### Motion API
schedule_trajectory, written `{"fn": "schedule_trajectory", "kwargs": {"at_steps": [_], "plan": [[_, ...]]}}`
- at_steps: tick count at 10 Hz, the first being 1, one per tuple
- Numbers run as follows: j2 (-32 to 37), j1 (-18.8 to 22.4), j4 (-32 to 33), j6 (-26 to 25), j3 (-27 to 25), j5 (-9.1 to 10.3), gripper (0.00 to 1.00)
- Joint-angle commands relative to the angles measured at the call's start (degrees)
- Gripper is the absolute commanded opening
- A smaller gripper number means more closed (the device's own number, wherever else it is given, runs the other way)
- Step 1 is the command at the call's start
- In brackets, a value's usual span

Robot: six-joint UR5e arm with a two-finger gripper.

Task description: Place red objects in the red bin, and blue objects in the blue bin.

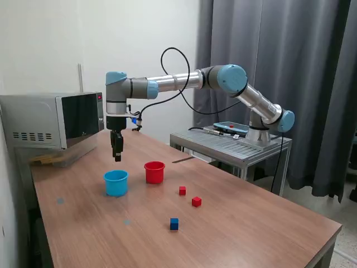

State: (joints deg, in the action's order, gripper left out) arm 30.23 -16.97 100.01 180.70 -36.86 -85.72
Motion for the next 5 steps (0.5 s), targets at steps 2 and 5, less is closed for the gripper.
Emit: {"fn": "schedule_trajectory", "kwargs": {"at_steps": [2, 5], "plan": [[0.0, 0.0, 0.18, 0.0, 0.03, -0.15, 1.0], [-0.09, 0.96, 0.18, -0.26, 0.03, -0.06, 1.0]]}}
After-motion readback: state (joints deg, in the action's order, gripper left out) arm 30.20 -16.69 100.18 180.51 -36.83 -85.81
